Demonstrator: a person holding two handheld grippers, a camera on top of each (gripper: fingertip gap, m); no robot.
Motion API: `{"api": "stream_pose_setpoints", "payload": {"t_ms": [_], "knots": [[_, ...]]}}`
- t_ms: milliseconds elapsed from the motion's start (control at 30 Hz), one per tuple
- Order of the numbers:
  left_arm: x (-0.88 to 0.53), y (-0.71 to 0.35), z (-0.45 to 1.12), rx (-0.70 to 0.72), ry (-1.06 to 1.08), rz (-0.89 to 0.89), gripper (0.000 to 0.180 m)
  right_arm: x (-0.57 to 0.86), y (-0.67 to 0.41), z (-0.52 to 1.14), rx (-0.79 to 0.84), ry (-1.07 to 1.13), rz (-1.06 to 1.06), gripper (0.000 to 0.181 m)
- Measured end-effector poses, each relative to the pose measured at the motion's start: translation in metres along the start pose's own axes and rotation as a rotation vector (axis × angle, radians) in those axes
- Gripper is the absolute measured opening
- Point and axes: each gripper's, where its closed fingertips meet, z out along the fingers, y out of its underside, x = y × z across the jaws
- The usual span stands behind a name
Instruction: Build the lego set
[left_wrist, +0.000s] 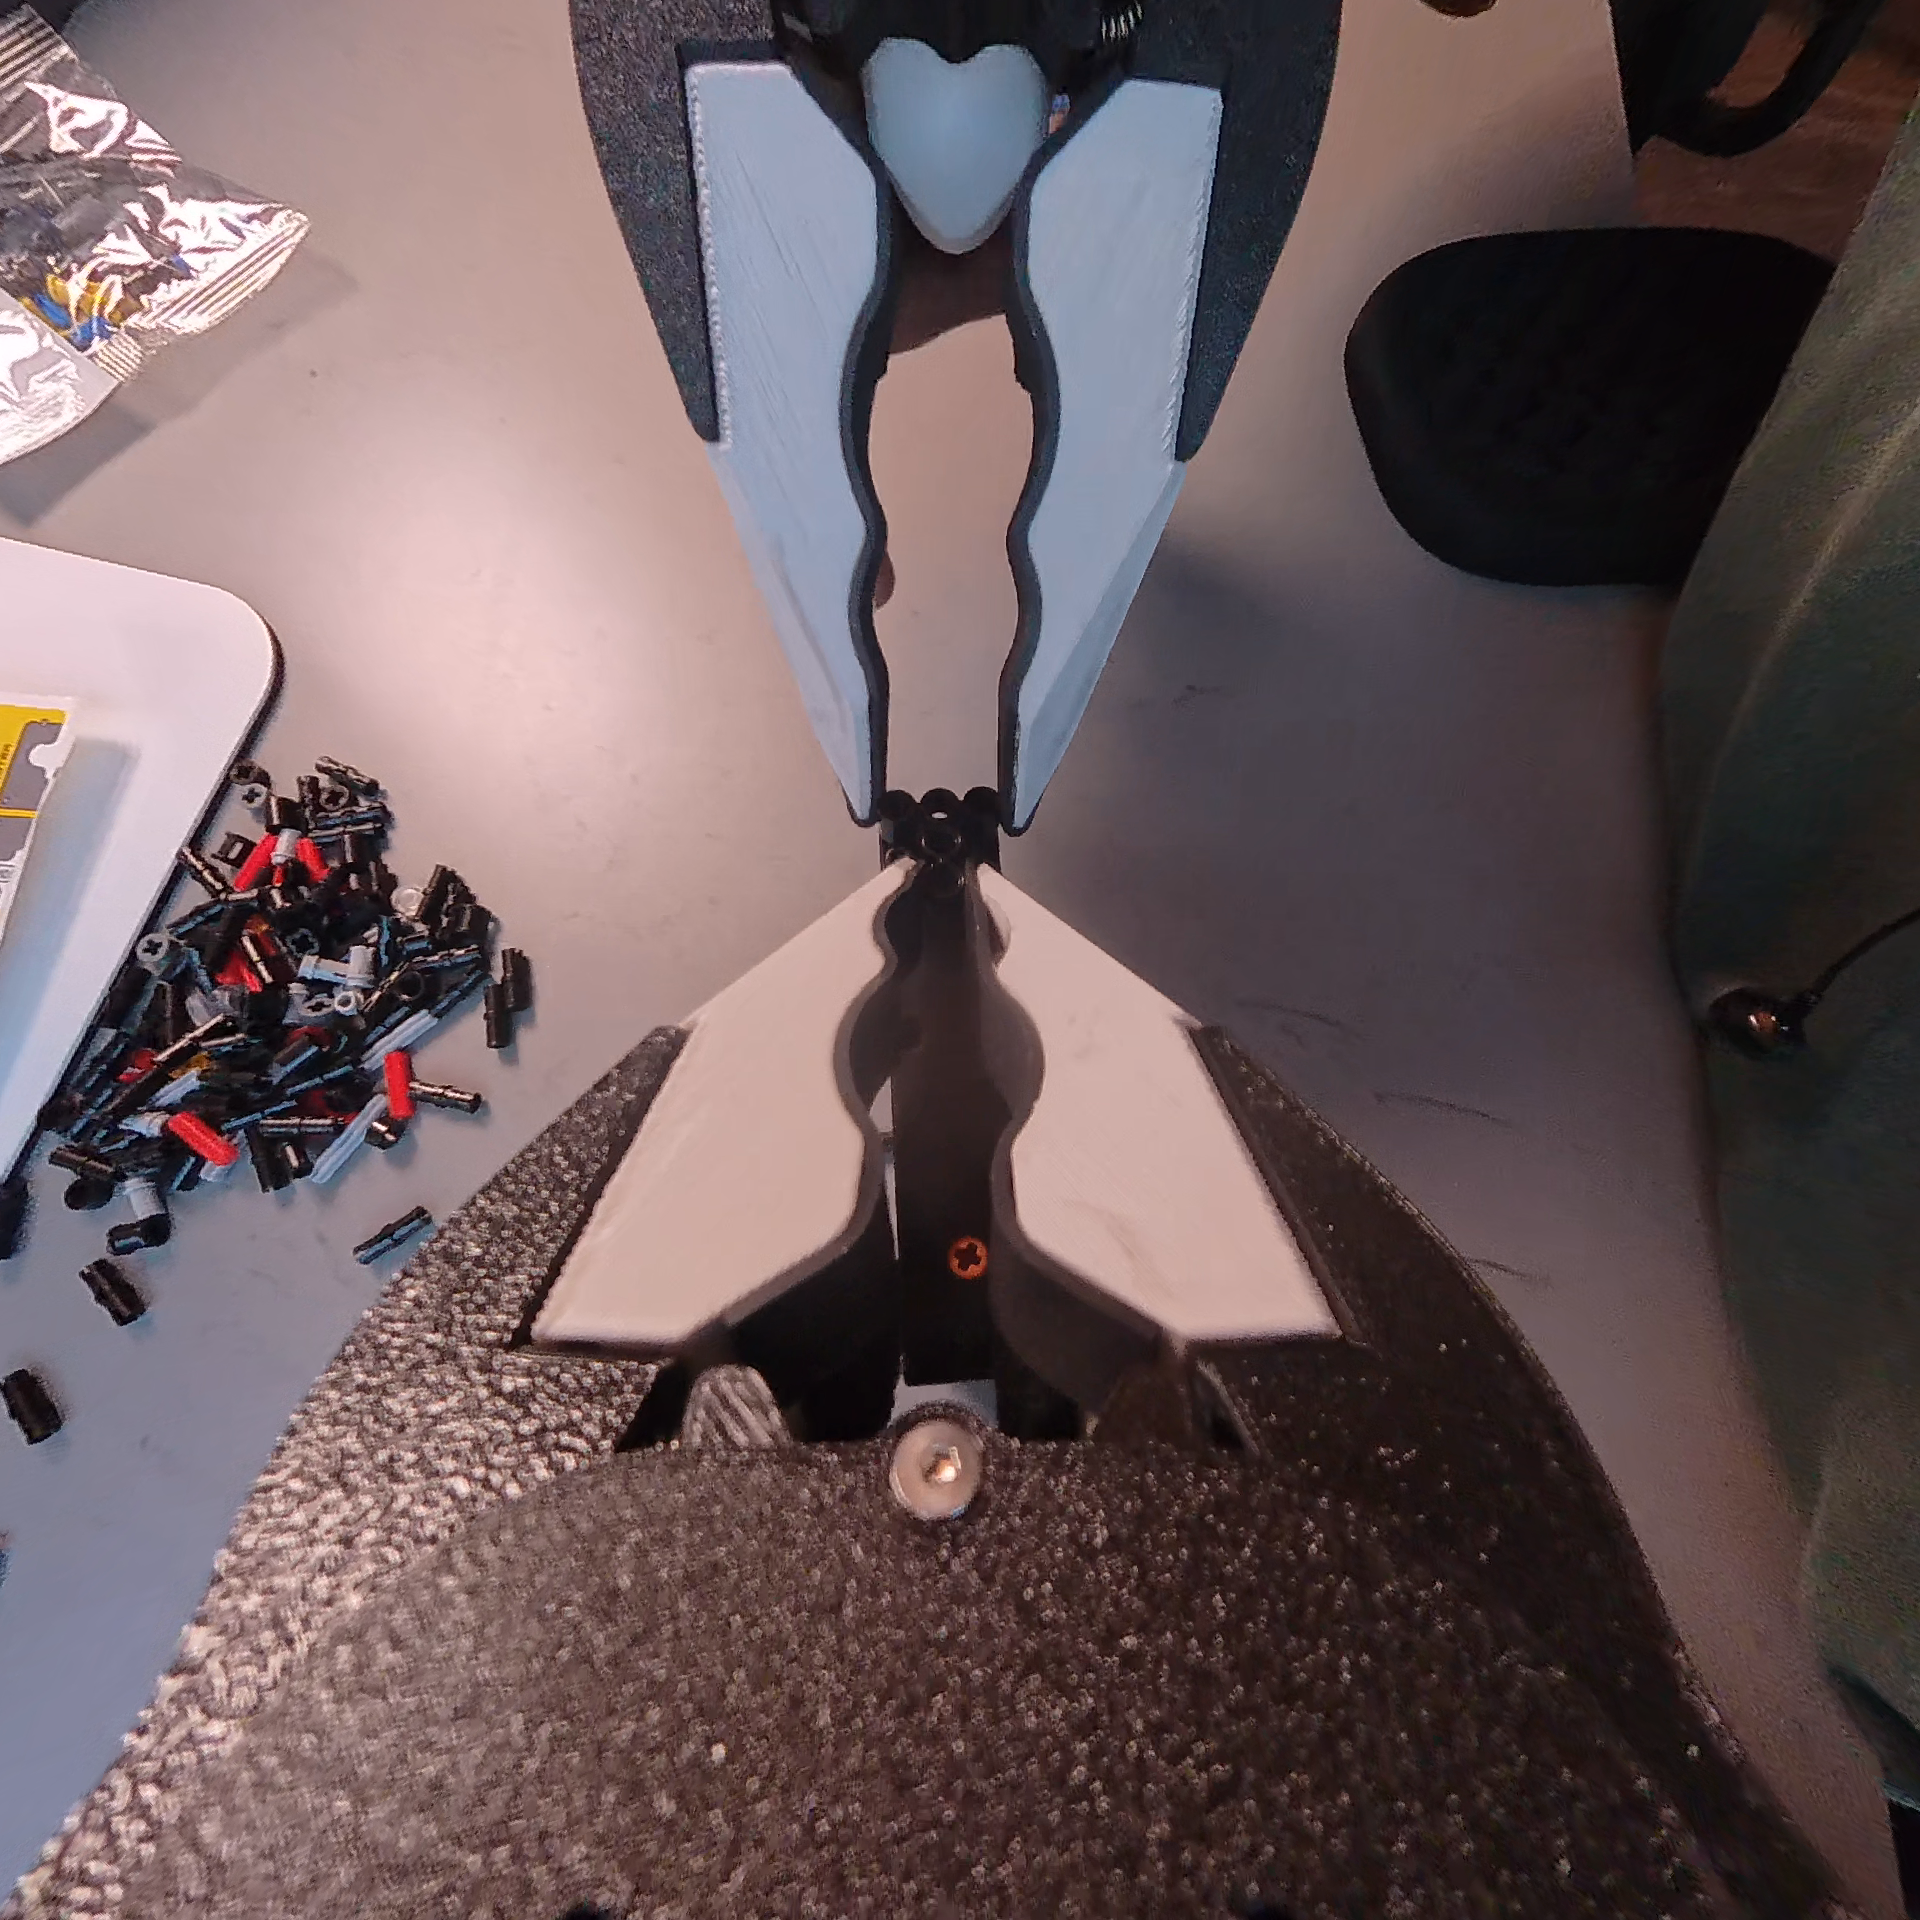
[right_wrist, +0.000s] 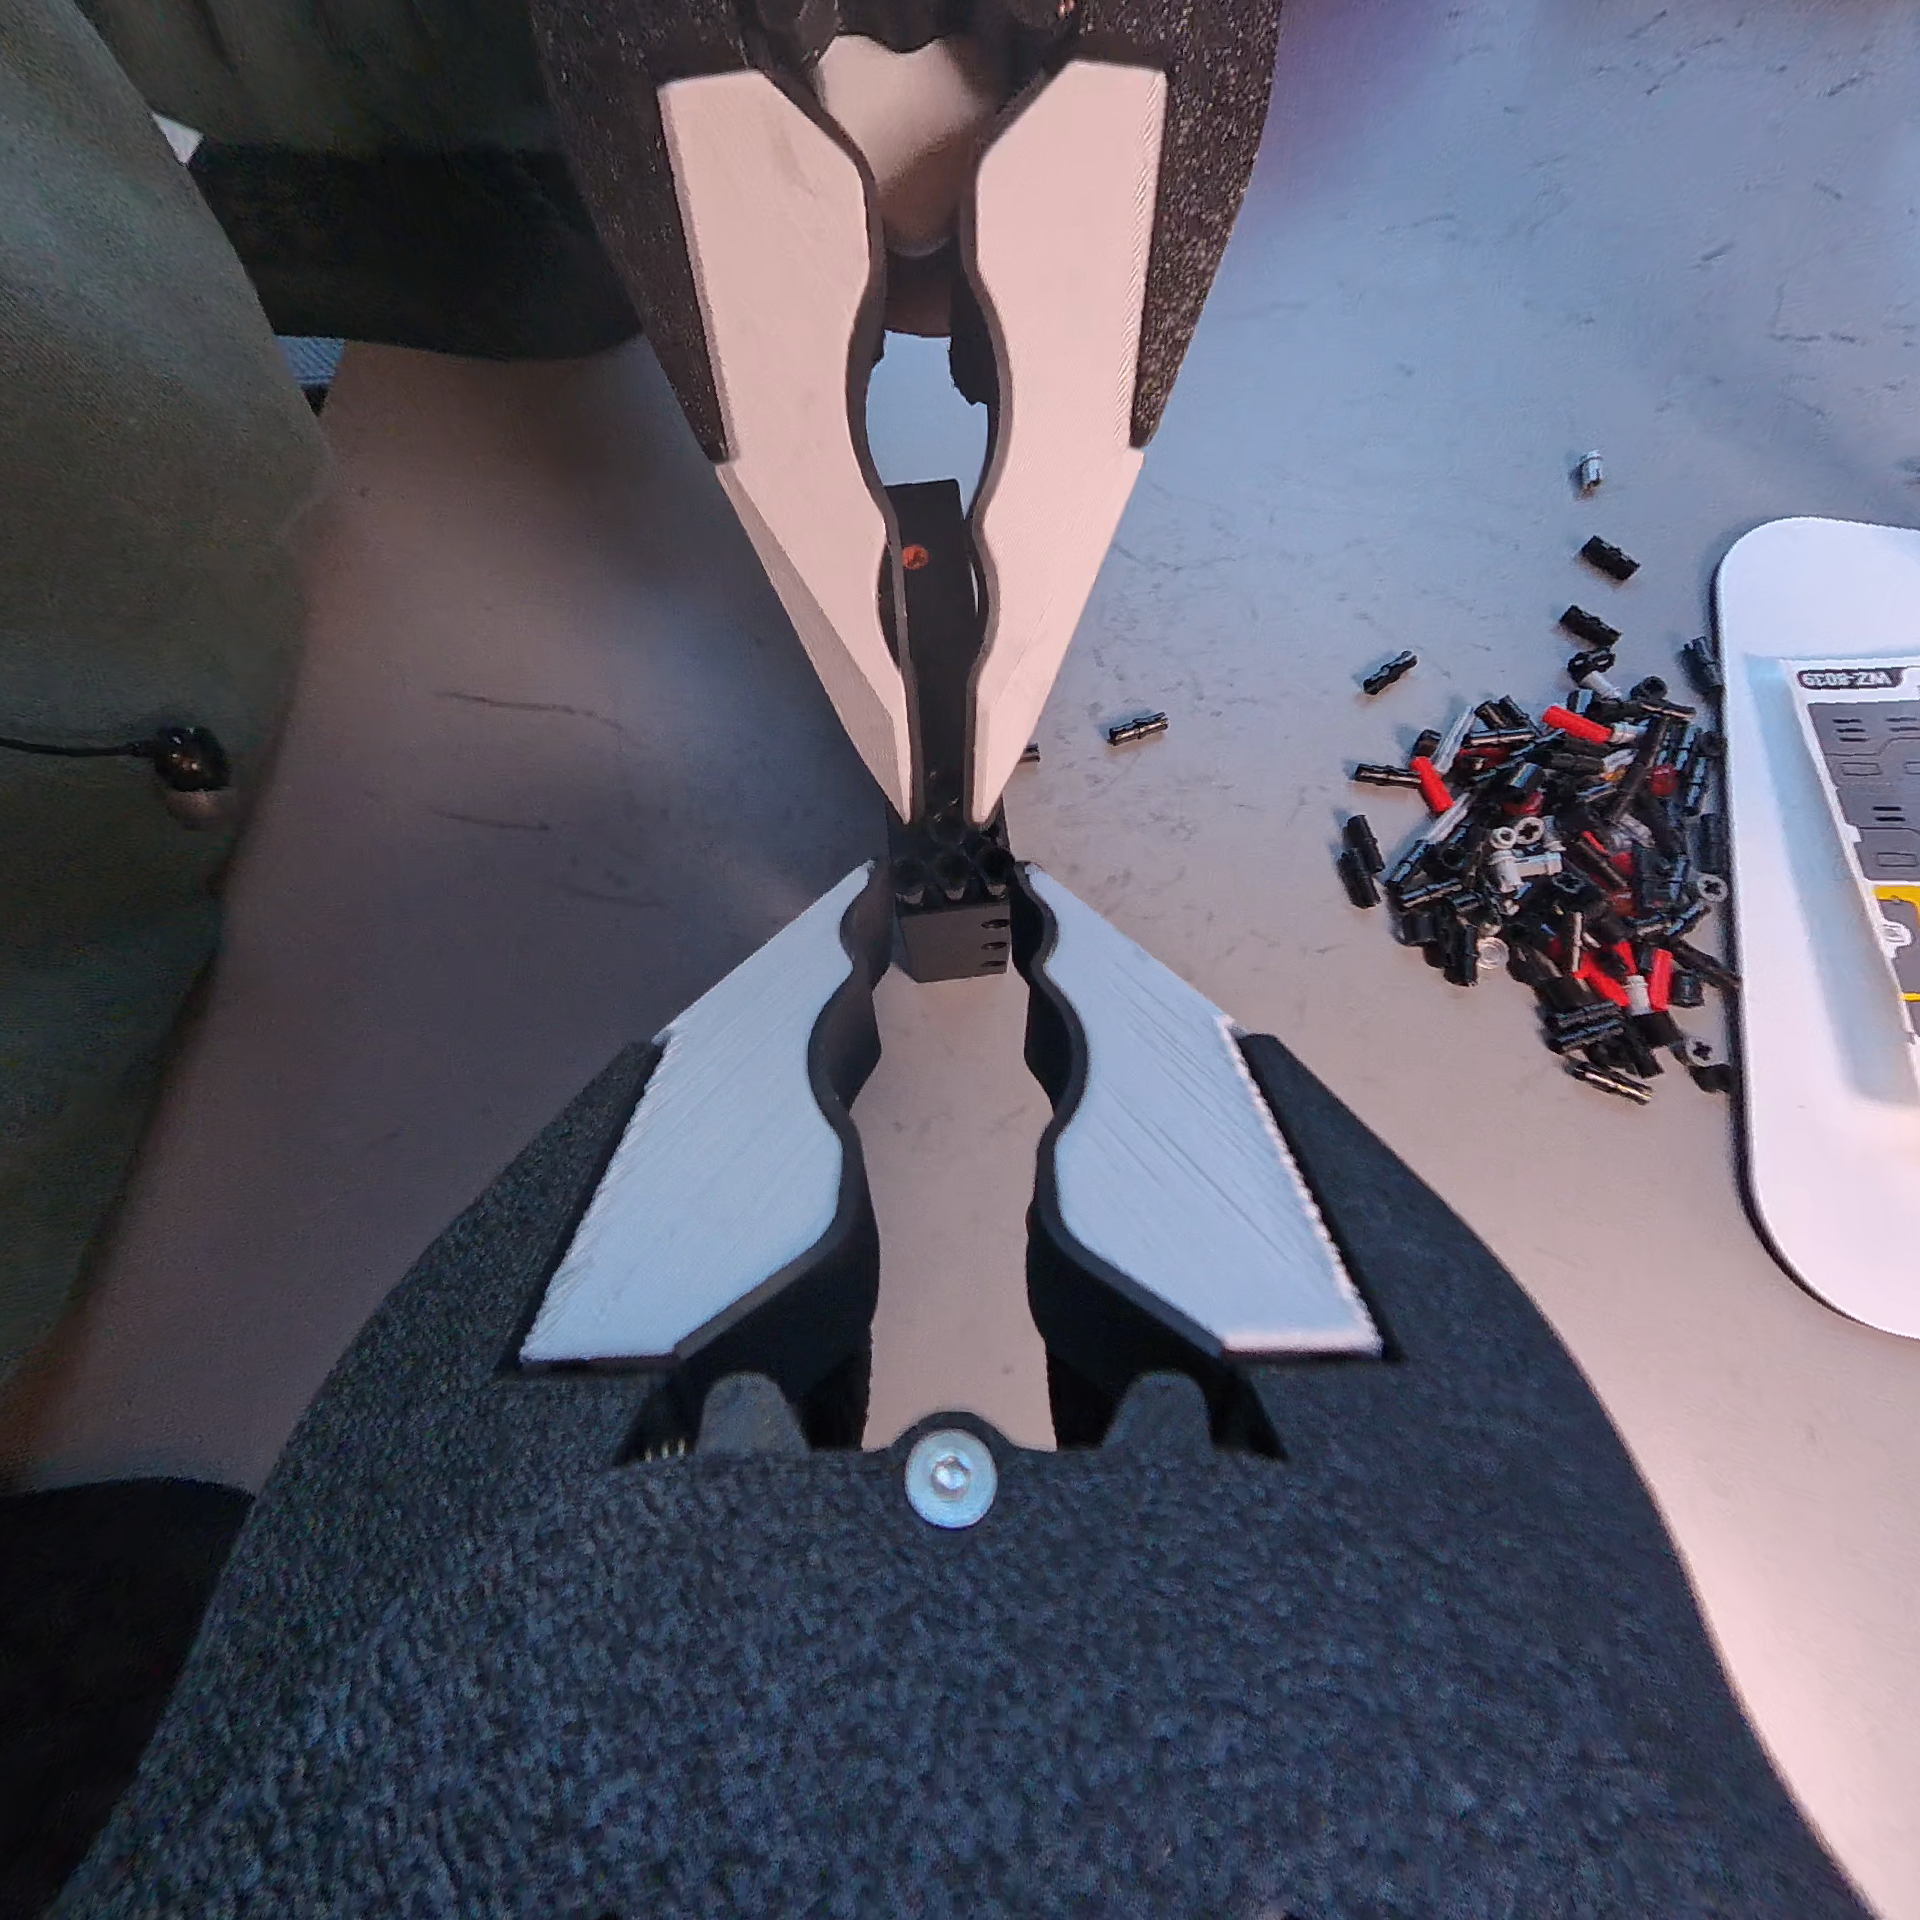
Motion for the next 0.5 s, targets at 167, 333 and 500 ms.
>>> {"api": "stream_pose_setpoints", "payload": {"t_ms": [167,333,500], "knots": [[0.0002,0.0009,0.0000,-0.055,0.017,-0.031,0.005,-0.0003,0.0009,0.0003,-0.025,-0.026,0.031,0.021],[-0.0008,0.0013,-0.0003,-0.087,0.051,-0.080,0.007,-0.0005,0.0013,0.0006,-0.073,-0.057,0.081,0.021],[0.0003,0.0008,-0.0010,-0.044,0.041,-0.090,0.007,-0.0011,-0.0007,-0.0003,-0.052,-0.017,0.028,0.023]]}}
